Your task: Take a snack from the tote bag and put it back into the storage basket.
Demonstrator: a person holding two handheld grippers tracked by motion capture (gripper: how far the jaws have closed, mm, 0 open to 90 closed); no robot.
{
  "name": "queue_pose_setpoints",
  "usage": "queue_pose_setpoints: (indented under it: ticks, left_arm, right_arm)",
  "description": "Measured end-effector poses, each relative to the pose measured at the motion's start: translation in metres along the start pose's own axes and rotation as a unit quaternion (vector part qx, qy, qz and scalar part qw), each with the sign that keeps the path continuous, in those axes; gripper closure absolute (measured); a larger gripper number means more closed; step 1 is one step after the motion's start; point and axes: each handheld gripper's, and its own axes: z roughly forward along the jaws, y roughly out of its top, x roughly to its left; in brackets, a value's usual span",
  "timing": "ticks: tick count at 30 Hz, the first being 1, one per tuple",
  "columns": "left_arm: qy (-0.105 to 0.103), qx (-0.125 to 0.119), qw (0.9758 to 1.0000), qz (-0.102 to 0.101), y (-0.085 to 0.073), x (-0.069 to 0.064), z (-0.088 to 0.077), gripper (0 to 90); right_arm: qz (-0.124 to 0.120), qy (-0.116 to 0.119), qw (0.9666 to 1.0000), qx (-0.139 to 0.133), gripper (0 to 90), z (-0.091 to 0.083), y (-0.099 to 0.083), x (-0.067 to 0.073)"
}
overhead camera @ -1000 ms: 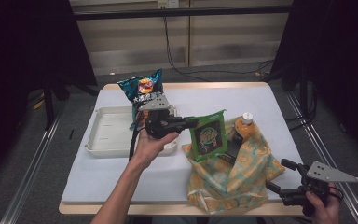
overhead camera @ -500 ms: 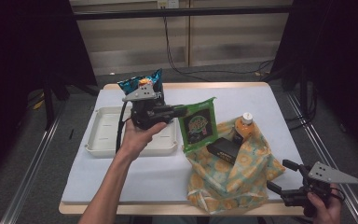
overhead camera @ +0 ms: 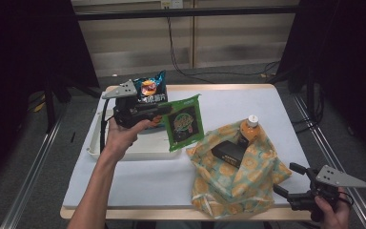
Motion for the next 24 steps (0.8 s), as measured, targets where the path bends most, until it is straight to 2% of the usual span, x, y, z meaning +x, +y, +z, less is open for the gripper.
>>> queue_pose_setpoints:
  ticks: [2,7,14,16,17,20,21,22,23,24]
  left_arm:
    - [0.006,0.0,1.0,-0.003,0.0,0.001,-0.003,85.6]
    - [0.023,0.004,0.9997,-0.004,-0.005,0.013,-0.022,85.6]
    - [0.061,0.011,0.998,-0.011,-0.016,0.027,-0.05,85.7]
    - [0.064,0.008,0.9978,-0.013,-0.018,0.03,-0.055,85.7]
    - [0.077,0.009,0.9968,-0.019,-0.021,0.035,-0.064,85.7]
    - [0.086,0.006,0.996,-0.022,-0.024,0.04,-0.073,85.7]
    - [0.097,0.005,0.995,-0.026,-0.027,0.047,-0.082,85.7]
    - [0.097,0.005,0.995,-0.026,-0.027,0.047,-0.082,85.7]
    - [0.1,-0.007,0.9943,-0.037,-0.032,0.053,-0.089,85.7]
    - [0.104,-0.009,0.9938,-0.039,-0.034,0.056,-0.093,85.7]
  right_arm:
    - [0.001,-0.001,1.0,0.0,1.7,0.0,0.0,0.0]
    - [0.003,-0.005,1.0,0.0,1.8,-0.001,0.0,0.0]
    - [0.001,-0.004,1.0,0.001,1.8,-0.002,-0.001,0.0]
    - [0.002,-0.004,1.0,0.0,1.8,-0.002,-0.002,0.0]
    - [0.004,-0.005,1.0,-0.002,1.8,-0.004,-0.002,0.0]
    - [0.006,-0.007,1.0,-0.003,1.8,-0.004,-0.002,-0.001]
    - [0.005,-0.009,1.0,-0.002,1.8,-0.002,-0.001,-0.001]
    - [0.005,-0.009,1.0,-0.002,1.8,-0.002,-0.001,-0.001]
    - [0.004,-0.007,1.0,-0.001,1.8,-0.001,-0.001,-0.001]
    - [0.006,-0.006,1.0,0.0,1.8,-0.001,-0.001,0.0]
